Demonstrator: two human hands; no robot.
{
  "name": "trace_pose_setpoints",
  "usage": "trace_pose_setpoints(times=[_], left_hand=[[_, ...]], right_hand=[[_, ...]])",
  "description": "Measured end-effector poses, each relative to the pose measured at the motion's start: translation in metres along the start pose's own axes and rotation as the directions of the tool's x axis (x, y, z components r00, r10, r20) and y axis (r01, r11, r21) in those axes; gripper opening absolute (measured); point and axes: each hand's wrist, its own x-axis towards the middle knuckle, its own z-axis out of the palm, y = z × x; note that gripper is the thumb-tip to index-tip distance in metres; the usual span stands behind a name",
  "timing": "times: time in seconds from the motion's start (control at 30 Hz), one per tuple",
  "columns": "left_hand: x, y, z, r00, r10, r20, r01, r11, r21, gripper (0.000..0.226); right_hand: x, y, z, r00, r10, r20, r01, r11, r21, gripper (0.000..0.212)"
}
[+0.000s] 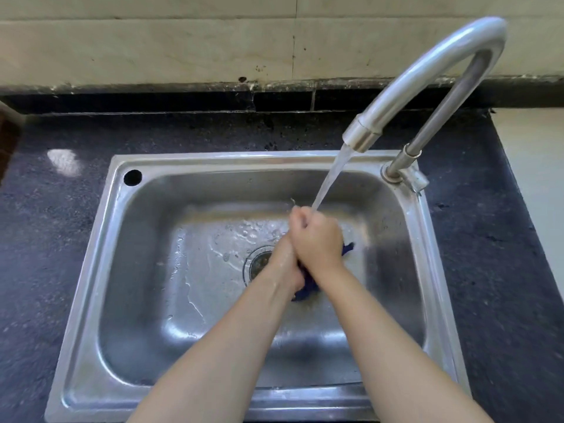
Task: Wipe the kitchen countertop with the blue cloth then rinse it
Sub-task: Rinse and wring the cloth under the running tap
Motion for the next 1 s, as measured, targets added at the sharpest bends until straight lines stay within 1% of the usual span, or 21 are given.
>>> trace_pose_setpoints(times=[0.03, 0.07, 0.1, 0.17, 0.27, 0.33, 0.43, 0.47, 0.53, 0.57, 0.6, 0.63, 0.67, 0.7, 0.73, 0.77, 0.8, 0.83, 0.87, 0.93, 1.0], left_hand=[[-0.001, -0.007, 0.006, 0.990, -0.080, 0.116, 0.084, 0.996, -0.027, 0.019], [-0.001, -0.005, 0.007, 0.964, -0.219, 0.153, 0.236, 0.966, -0.105, 0.025], [0.003, -0.004, 0.001, 0.949, -0.267, 0.168, 0.288, 0.950, -0.117, 0.027], [0.016, 0.000, -0.010, 0.961, -0.245, 0.131, 0.259, 0.960, -0.109, 0.025], [0.026, -0.003, -0.021, 0.980, -0.188, 0.064, 0.193, 0.977, -0.092, 0.033], [0.016, -0.010, -0.019, 0.985, -0.170, 0.028, 0.170, 0.985, -0.010, 0.031], [0.013, -0.016, -0.011, 0.950, -0.298, 0.089, 0.300, 0.954, -0.012, 0.020], [0.015, -0.017, -0.012, 0.954, -0.293, 0.066, 0.293, 0.956, 0.014, 0.020], [0.019, -0.016, -0.011, 0.965, -0.264, 0.004, 0.263, 0.964, 0.031, 0.026], [0.015, -0.016, -0.010, 0.990, -0.138, 0.011, 0.137, 0.989, 0.060, 0.027], [0.009, -0.009, -0.015, 0.997, -0.018, -0.081, 0.022, 0.998, 0.057, 0.027], [-0.001, -0.007, -0.017, 0.993, -0.075, -0.089, 0.053, 0.972, -0.229, 0.028], [-0.002, -0.005, -0.018, 0.991, -0.089, -0.105, 0.057, 0.960, -0.273, 0.031], [0.008, -0.012, -0.022, 0.983, -0.055, -0.174, 0.055, 0.998, -0.006, 0.035], [0.008, -0.019, -0.018, 0.986, -0.150, -0.070, 0.155, 0.985, 0.072, 0.034], [0.010, -0.012, -0.021, 0.958, -0.288, -0.001, 0.288, 0.957, 0.031, 0.031], [0.015, -0.009, -0.026, 0.941, -0.334, 0.056, 0.331, 0.942, 0.058, 0.029], [0.014, -0.006, -0.027, 0.942, -0.330, 0.069, 0.324, 0.942, 0.086, 0.027], [0.015, -0.004, -0.027, 0.947, -0.319, 0.034, 0.315, 0.945, 0.091, 0.027], [0.023, 0.000, -0.033, 0.956, -0.291, -0.039, 0.293, 0.949, 0.112, 0.030], [0.033, 0.002, -0.040, 0.968, -0.249, 0.006, 0.249, 0.966, -0.065, 0.034]], right_hand=[[0.014, 0.007, -0.005, 0.996, 0.088, -0.012, -0.089, 0.995, -0.043, 0.045], [0.024, 0.014, -0.009, 0.989, 0.147, -0.008, -0.148, 0.987, -0.061, 0.044], [0.026, 0.019, -0.010, 0.988, 0.153, -0.009, -0.153, 0.987, -0.054, 0.043], [0.008, 0.015, -0.004, 0.998, 0.056, -0.022, -0.057, 0.998, -0.020, 0.040], [-0.040, -0.002, 0.007, 0.977, -0.215, -0.002, 0.215, 0.977, 0.014, 0.033], [-0.030, 0.008, 0.010, 0.981, -0.195, -0.002, 0.195, 0.979, -0.055, 0.038], [0.010, 0.036, 0.002, 0.998, 0.058, 0.028, -0.055, 0.992, -0.115, 0.039], [0.015, 0.042, -0.001, 0.994, 0.111, 0.018, -0.108, 0.987, -0.121, 0.039], [0.003, 0.035, 0.000, 0.999, 0.045, -0.011, -0.045, 0.995, -0.094, 0.039], [-0.011, 0.027, 0.004, 0.999, -0.039, -0.008, 0.038, 0.998, -0.042, 0.037], [-0.028, 0.017, 0.008, 0.992, -0.127, 0.016, 0.127, 0.992, 0.013, 0.034], [-0.040, 0.010, 0.011, 0.979, -0.202, 0.030, 0.201, 0.979, 0.030, 0.033], [-0.042, 0.008, 0.013, 0.971, -0.236, 0.024, 0.236, 0.972, 0.010, 0.035], [-0.034, 0.008, 0.014, 0.976, -0.217, 0.019, 0.217, 0.976, -0.031, 0.037], [-0.018, 0.013, 0.016, 0.986, -0.163, 0.029, 0.164, 0.983, -0.080, 0.037], [-0.003, 0.018, 0.013, 0.995, -0.078, 0.068, 0.086, 0.988, -0.129, 0.038], [0.011, 0.026, 0.010, 0.996, 0.021, 0.087, -0.005, 0.984, -0.177, 0.039], [0.022, 0.034, 0.006, 0.991, 0.096, 0.088, -0.075, 0.975, -0.211, 0.039], [0.023, 0.038, 0.004, 0.992, 0.108, 0.068, -0.093, 0.976, -0.198, 0.039], [0.000, 0.026, 0.008, 1.000, -0.012, 0.021, 0.014, 0.996, -0.094, 0.039], [-0.036, 0.008, 0.016, 0.980, -0.192, 0.051, 0.194, 0.981, -0.027, 0.036]])
